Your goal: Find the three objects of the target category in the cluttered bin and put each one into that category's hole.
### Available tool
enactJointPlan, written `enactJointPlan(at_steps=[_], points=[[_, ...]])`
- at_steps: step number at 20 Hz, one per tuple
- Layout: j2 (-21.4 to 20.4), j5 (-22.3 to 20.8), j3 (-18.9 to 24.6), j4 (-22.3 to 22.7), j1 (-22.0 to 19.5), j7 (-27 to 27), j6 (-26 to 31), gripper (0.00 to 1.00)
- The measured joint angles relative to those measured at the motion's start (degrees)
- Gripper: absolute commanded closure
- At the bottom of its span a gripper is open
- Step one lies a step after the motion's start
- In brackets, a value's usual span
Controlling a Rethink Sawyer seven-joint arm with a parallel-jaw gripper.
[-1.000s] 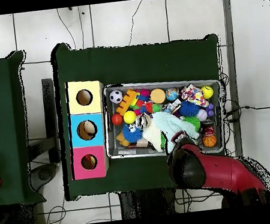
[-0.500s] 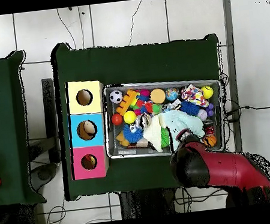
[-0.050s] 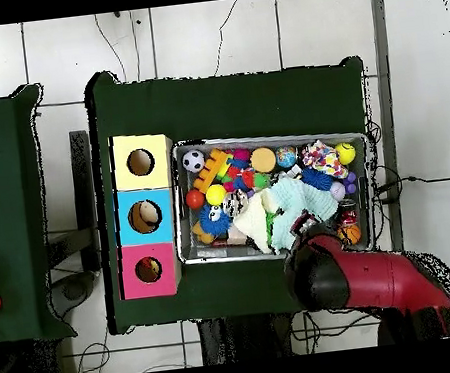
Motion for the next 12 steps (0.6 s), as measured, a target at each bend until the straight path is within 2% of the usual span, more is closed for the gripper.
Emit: enactJointPlan(at_steps=[6, 12], points=[[-0.6, 2.1, 3.3, 0.8, -2.9, 0.0, 0.0, 0.00], [-1.5, 7.1, 7.1, 2.6, -5.7, 0.0, 0.0, 0.00]])
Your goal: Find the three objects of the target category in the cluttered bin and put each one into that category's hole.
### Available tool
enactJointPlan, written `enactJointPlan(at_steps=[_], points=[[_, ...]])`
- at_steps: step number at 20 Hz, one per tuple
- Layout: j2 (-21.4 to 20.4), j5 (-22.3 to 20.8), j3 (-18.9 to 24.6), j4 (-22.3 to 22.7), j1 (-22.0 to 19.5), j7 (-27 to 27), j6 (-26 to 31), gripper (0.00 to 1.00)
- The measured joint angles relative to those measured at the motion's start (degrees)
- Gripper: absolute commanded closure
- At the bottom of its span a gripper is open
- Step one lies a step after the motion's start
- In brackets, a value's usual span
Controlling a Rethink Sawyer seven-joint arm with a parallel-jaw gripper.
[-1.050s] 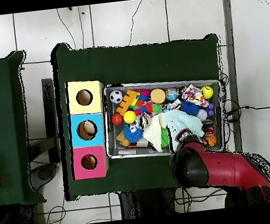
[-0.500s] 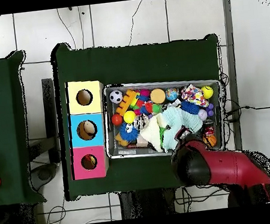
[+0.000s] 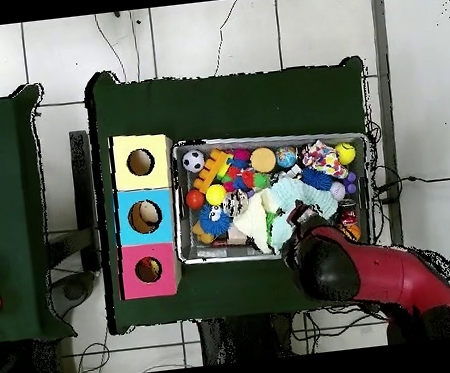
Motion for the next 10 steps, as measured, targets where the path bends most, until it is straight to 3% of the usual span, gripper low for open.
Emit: enactJointPlan(at_steps=[10], points=[[0.5, 5.1, 0.7, 0.7, 3.4, 0.0, 0.0, 0.00]])
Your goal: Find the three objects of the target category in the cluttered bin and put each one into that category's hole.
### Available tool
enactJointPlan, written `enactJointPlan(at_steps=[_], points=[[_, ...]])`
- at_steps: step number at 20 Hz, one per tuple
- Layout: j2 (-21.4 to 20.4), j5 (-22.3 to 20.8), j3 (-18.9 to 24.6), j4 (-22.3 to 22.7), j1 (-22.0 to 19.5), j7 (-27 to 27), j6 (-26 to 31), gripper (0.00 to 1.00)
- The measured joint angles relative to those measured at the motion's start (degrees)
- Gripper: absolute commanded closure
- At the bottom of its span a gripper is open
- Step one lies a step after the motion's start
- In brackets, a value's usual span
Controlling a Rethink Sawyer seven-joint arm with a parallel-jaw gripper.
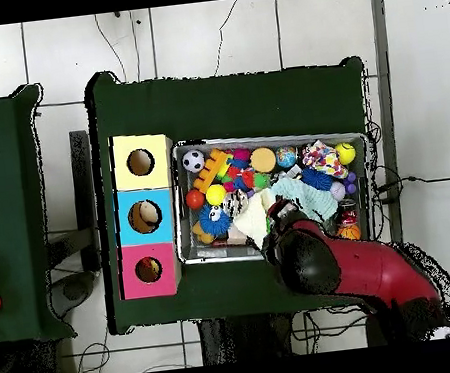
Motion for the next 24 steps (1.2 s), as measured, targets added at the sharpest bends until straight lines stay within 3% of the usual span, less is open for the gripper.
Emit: enactJointPlan(at_steps=[9, 18, 24], points=[[5.8, 3.9, -0.4, 0.0, 6.3, 0.0, -3.1, 0.00], [13.8, 9.4, -2.1, 0.0, 14.2, 0.0, -15.6, 0.00], [16.3, 13.5, -2.5, 0.2, 17.1, 0.0, -18.2, 0.00]])
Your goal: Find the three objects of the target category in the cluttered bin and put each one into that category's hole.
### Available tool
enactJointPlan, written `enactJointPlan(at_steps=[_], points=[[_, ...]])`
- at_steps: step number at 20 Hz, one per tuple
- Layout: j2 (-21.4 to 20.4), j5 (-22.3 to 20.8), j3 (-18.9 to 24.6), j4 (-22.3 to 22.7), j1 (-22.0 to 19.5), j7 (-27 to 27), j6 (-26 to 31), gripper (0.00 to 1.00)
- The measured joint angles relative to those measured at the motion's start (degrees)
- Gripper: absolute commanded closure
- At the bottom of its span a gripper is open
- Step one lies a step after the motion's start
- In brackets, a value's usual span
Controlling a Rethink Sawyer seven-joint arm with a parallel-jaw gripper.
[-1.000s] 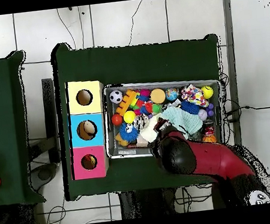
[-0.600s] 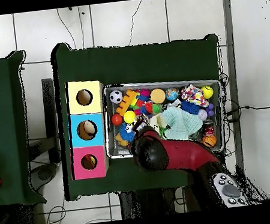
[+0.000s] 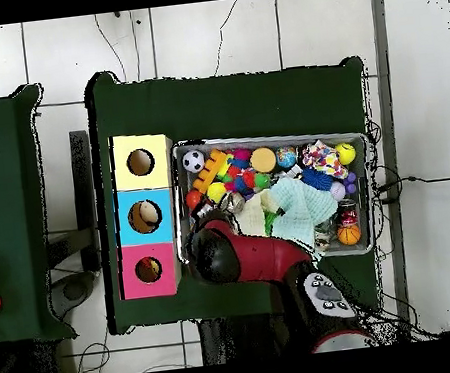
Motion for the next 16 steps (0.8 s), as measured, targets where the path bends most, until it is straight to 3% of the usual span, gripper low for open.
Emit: enactJointPlan(at_steps=[8, 16], points=[[3.9, 3.3, -4.4, 0.0, 3.8, 0.0, -1.3, 0.00], [6.3, 3.4, -9.6, 0.0, 7.2, 0.0, -1.5, 0.00]])
